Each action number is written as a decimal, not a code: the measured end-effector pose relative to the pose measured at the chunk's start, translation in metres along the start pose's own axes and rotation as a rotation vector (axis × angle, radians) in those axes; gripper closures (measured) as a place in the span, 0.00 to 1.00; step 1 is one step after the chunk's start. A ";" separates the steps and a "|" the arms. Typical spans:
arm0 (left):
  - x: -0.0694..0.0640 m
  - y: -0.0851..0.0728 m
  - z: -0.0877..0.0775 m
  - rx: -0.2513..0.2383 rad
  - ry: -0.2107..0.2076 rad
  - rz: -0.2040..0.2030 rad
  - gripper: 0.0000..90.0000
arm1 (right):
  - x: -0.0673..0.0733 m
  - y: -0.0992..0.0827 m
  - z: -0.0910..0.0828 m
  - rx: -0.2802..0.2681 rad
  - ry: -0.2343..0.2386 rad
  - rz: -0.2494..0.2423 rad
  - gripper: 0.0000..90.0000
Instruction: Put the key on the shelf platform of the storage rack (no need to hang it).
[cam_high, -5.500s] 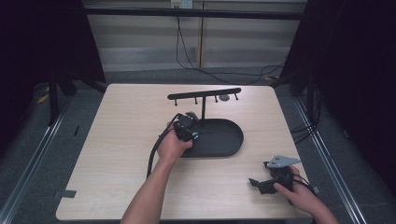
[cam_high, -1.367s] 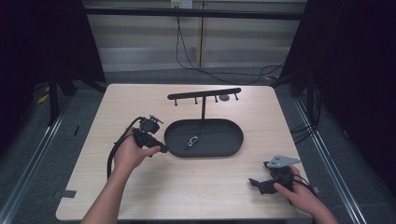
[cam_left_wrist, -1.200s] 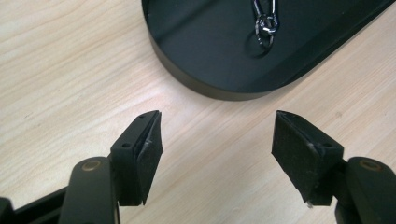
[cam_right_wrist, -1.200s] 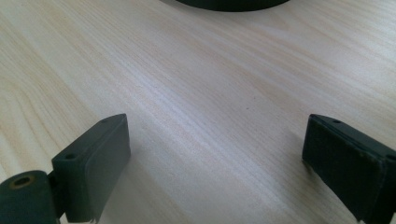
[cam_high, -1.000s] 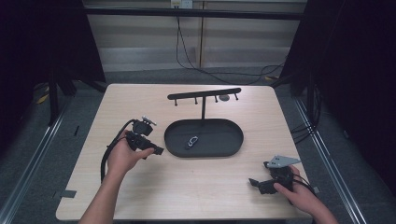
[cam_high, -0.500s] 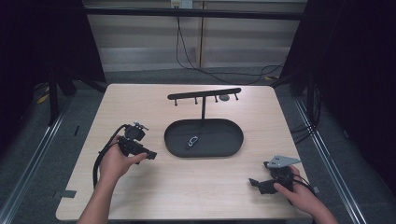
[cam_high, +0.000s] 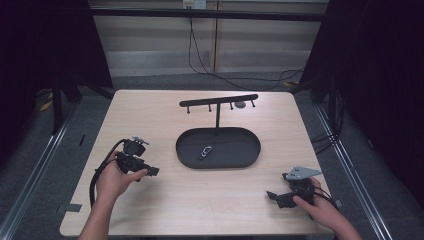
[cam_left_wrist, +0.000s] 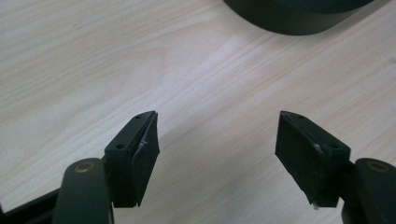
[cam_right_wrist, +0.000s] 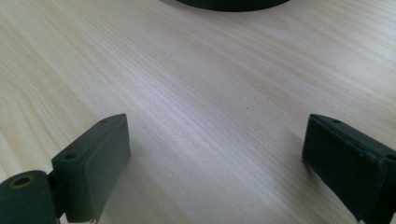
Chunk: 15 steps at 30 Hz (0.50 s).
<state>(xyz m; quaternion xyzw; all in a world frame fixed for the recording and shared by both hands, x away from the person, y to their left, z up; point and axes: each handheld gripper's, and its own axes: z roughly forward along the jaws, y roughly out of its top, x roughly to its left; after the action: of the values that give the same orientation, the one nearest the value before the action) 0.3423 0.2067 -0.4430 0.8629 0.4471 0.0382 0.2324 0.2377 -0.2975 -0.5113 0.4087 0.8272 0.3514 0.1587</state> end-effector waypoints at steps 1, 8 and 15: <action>0.001 -0.002 0.000 -0.006 0.001 -0.013 0.34 | 0.000 0.000 0.000 0.000 0.000 0.000 0.08; 0.006 -0.014 0.001 0.004 0.004 -0.006 0.33 | 0.000 0.000 0.000 0.000 0.000 0.000 0.08; 0.011 -0.025 0.000 -0.008 0.004 -0.014 0.33 | 0.000 0.000 0.000 0.000 0.000 0.000 0.08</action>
<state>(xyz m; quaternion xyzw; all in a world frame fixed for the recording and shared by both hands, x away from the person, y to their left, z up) 0.3303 0.2273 -0.4557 0.8589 0.4533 0.0401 0.2350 0.2377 -0.2975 -0.5113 0.4089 0.8271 0.3514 0.1587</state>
